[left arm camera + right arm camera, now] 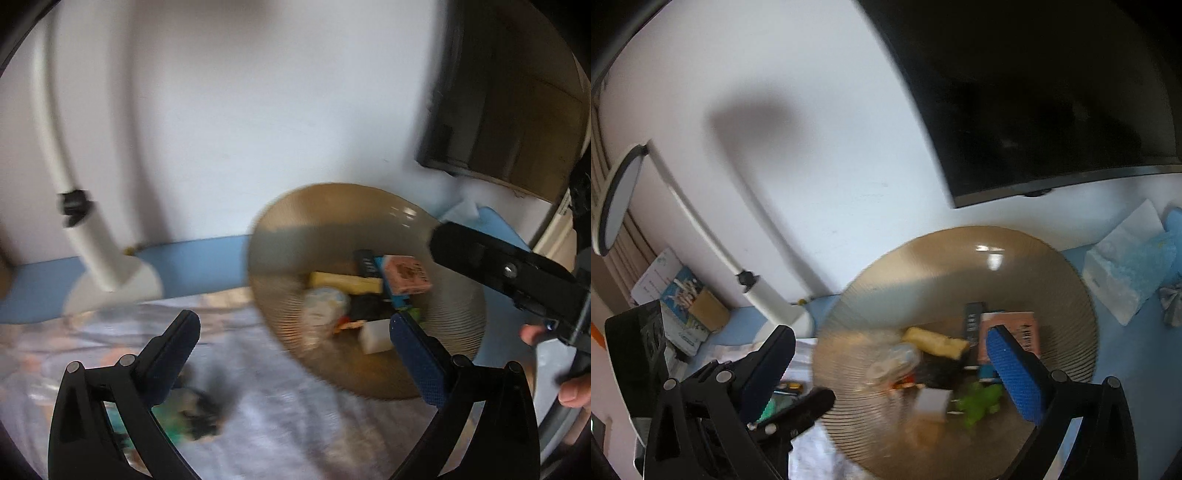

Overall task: Organize rigid objects
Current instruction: 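Carry the charger and pink box into the golden bowl and release, then move both open tools from the bowl back toward the remaining objects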

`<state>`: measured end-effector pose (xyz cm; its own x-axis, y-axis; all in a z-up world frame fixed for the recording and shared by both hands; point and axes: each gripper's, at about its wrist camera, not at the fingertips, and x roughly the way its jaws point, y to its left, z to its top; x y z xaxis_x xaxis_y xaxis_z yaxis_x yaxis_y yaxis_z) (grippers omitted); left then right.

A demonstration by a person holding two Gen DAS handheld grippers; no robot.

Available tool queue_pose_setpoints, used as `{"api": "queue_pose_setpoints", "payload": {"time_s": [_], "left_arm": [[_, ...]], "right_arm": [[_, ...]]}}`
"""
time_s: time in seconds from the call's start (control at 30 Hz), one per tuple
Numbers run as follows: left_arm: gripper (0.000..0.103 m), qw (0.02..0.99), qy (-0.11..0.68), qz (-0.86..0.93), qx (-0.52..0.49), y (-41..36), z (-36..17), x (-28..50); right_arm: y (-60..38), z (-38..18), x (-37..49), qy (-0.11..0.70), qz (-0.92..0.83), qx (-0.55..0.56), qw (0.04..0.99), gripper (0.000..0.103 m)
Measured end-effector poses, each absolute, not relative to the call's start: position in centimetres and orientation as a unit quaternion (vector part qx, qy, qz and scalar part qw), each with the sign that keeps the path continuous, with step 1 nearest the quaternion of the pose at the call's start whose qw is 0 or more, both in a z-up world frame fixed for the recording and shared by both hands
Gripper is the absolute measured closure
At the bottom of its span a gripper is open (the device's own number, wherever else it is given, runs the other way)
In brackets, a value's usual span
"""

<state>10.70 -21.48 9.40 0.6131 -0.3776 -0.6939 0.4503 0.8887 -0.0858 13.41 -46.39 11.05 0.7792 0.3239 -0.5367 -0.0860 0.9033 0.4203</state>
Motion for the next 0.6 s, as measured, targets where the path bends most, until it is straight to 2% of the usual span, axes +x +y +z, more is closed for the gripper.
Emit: {"api": "queue_pose_setpoints", "payload": {"time_s": [0.37, 0.6], "left_arm": [[0.001, 0.923, 0.365, -0.124, 0.021, -8.4, 11.8, 11.0], [0.001, 0.924, 0.377, -0.063, -0.001, -1.1, 10.9, 11.0]], "right_arm": [[-37.4, 12.8, 12.8, 0.311, 0.169, 0.179, 0.918, 0.000], [-31.7, 12.9, 11.9, 0.317, 0.208, 0.153, 0.913, 0.000]]}}
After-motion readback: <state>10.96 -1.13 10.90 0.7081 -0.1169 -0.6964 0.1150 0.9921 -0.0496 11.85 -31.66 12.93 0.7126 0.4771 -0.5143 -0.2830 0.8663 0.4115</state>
